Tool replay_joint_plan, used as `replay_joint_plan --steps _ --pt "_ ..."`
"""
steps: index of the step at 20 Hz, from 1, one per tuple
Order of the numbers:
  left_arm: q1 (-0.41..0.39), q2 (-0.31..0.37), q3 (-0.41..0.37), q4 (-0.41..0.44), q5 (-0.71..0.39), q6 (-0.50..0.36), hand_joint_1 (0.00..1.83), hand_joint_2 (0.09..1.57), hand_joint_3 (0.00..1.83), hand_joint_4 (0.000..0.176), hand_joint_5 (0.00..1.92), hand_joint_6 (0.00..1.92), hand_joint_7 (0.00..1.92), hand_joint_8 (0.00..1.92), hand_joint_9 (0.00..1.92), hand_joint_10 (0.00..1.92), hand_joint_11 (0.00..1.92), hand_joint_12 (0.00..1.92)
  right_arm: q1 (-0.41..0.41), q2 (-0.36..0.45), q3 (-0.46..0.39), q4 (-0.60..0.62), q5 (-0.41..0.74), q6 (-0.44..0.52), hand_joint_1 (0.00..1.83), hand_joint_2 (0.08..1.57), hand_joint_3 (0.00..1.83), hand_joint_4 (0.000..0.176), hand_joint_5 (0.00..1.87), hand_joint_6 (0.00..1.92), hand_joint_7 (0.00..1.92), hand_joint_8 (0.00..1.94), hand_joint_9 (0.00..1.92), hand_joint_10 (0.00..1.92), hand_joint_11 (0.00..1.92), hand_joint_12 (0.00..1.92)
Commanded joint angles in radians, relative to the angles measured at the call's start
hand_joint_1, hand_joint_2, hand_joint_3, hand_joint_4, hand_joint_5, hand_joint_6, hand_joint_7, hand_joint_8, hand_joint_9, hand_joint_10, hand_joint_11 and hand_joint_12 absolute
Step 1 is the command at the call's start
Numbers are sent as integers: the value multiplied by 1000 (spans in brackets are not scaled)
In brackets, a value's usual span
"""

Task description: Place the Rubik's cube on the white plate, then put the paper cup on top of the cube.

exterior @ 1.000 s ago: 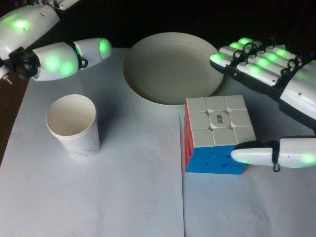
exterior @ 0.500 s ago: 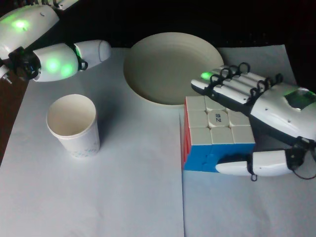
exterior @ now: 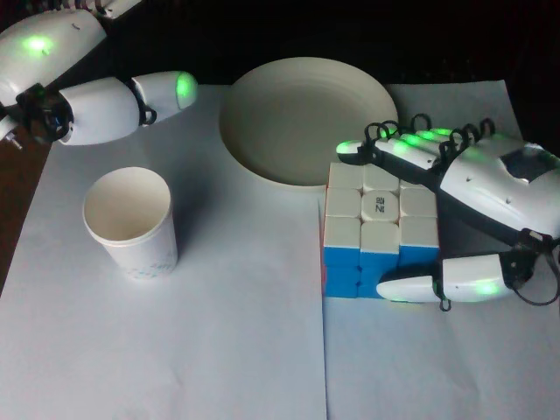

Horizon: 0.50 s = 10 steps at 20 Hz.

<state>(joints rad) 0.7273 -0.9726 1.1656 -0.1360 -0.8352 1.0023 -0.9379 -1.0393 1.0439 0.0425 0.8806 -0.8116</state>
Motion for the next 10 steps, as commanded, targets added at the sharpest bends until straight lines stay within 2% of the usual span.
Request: replay_joint_plan --steps 1,2,3,4,5,6,7,8,9,10 --pt "-8 -2 5 -6 -129 -2 152 1296 0 98 16 0 0 0 0 0 0 79 19 4 4 -2 116 -4 954 1311 5 0 615 1568 531 1895 756 1921 856 1921" --pt "-7 -1 5 -7 -130 -2 167 1298 0 100 16 0 0 0 0 0 0 15 19 4 3 -2 128 -4 985 1310 3 0 616 1562 537 1918 720 1921 815 1921" --pt "-5 -1 5 -8 -130 -2 151 1292 0 83 16 0 0 0 0 0 22 11 20 4 2 -2 154 -4 1030 1281 0 0 670 1488 618 1941 809 1921 894 1921" --pt "-4 -1 5 -9 -131 -2 111 1303 3 63 7 0 0 0 0 0 13 11 21 4 1 -2 173 -4 1049 1278 0 0 670 1487 568 1930 794 1921 913 1921" --pt "-4 -1 5 -9 -131 -2 111 1301 1 62 16 3 0 0 0 0 29 21 26 8 -2 -2 193 -4 1051 1279 0 0 666 1493 526 1930 741 1921 880 1921" --pt "-4 -1 5 -10 -132 -3 179 1293 0 73 26 5 0 0 0 0 11 19 36 9 -7 -2 210 -4 1065 1280 0 0 661 1493 560 1941 739 1921 905 1921" --pt "-3 0 5 -10 -133 -3 170 1301 1 77 19 1 0 0 0 0 2 3 42 17 -10 -2 230 -4 1064 1282 0 0 658 1494 565 1941 709 1921 873 1921" --pt "-2 0 5 -11 -133 -3 171 1304 3 68 26 4 0 0 0 0 0 0 52 28 -12 -3 253 -4 1060 1287 2 0 648 1507 564 1941 710 1921 876 1921" --pt "-2 0 5 -11 -133 -3 176 1297 0 78 23 1 0 0 0 0 0 0 65 35 -13 -5 266 -4 1102 1339 34 0 506 1549 643 1784 670 1921 808 1921" --pt "-1 0 5 -11 -133 -3 179 1294 0 75 18 0 0 0 0 0 0 0 80 39 -12 -7 272 -4 1091 1342 26 0 495 1587 654 1726 696 1921 874 1921"
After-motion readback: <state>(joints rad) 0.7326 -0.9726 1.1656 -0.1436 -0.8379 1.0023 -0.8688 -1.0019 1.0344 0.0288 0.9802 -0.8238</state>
